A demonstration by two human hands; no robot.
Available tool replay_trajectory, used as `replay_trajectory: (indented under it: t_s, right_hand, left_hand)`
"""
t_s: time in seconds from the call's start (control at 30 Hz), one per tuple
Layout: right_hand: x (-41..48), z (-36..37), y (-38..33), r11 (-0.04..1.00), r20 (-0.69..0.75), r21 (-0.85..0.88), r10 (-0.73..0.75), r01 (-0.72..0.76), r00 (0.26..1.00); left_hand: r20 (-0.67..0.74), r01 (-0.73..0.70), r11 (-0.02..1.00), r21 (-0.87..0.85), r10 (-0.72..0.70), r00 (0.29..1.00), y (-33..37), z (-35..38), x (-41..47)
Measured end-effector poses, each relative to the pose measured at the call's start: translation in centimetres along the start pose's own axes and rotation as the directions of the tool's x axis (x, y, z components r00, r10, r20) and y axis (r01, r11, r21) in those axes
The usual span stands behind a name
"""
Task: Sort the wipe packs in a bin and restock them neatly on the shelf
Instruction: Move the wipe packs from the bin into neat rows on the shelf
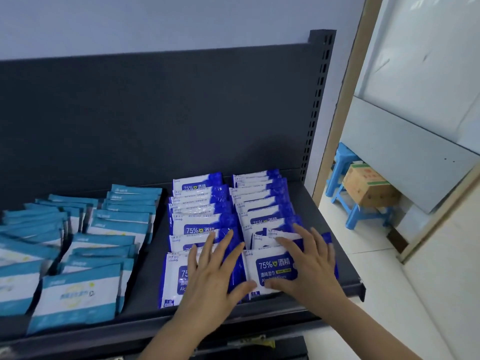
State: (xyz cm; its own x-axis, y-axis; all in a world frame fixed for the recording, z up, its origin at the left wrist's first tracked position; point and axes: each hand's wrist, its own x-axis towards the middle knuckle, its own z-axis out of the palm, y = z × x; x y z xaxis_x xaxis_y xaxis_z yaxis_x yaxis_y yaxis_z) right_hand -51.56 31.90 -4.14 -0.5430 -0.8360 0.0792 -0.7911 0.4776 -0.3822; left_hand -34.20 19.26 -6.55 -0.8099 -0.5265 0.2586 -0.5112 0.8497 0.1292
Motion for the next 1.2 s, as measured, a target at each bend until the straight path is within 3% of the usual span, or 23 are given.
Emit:
replay_trajectory:
  t_s: [0.1,0.17,0.27,0.43,0.57,0.63,0.7,0.77,0.87,1.03,1.2]
  right_hand:
    - [0.0,-0.3,-0.2,0.979,0.023,-0.015,0.205,-0.204,0.979]
    - [0.1,-0.7,-0.1,0.946,0.043,0.163,0.278,-0.281,0.960]
    - [0.2,-1.3,-0.3,0.861,0.020,0.422,0.305,-0.285,0.952]
    - [1.3,-0.8,-0.2,0.814,0.033,0.561,0.163,-0.153,0.986]
    - [1.5,-1.0,-0.2,0.881,0.030,0.459,0.110,-0.112,0.993]
    - [1.3,-1.0,-0.2,0.965,-0.082,0.259,0.053,-0.030,0.995]
    - [1.1,-1.0,-0.4,0.991,-0.195,0.044,-0.114,0.125,0.974]
    - [0.9,-1.1,-1.1,0.975,-0.054,-0.088,-0.207,0.202,0.977]
    - [0.5,-0.7,-1.6,0.986,0.223,-0.081,-0.127,0.148,0.967]
    - [0.3,-0.7,-2.3,0.995,0.298,-0.065,-0.058,0.081,0.953]
    - [1.5,-0.6,-3.1,0.986,0.235,-0.154,-0.033,0.071,0.971]
  left_hand:
    - [0.035,-0.019,0.998,0.056,0.017,0.999,0.3,0.2,0.4]
    - [0.027,0.000,0.998,0.066,-0.002,1.000,0.3,0.3,0.5]
    - [0.027,0.016,0.997,0.081,-0.018,0.999,0.4,0.5,0.6]
    - [0.004,0.014,0.998,0.063,-0.014,1.000,0.5,0.6,0.6]
    - [-0.012,-0.023,0.998,0.055,0.024,1.000,0.3,0.7,0.7]
    - [-0.029,-0.024,0.999,0.048,0.025,0.999,0.2,0.7,0.8]
    - [-0.037,-0.024,0.999,0.045,0.025,0.999,0.0,0.6,0.9]
    - [-0.029,-0.033,0.999,0.036,0.034,0.999,-0.1,0.5,1.0]
    - [-0.011,-0.028,1.000,-0.005,0.028,1.000,-0.2,0.1,0.8]
    - [-0.091,-0.045,0.998,-0.047,0.040,0.995,-1.6,-1.2,-0.2]
    - [-0.069,0.026,0.999,0.022,-0.024,0.997,-4.5,-1.7,-1.3]
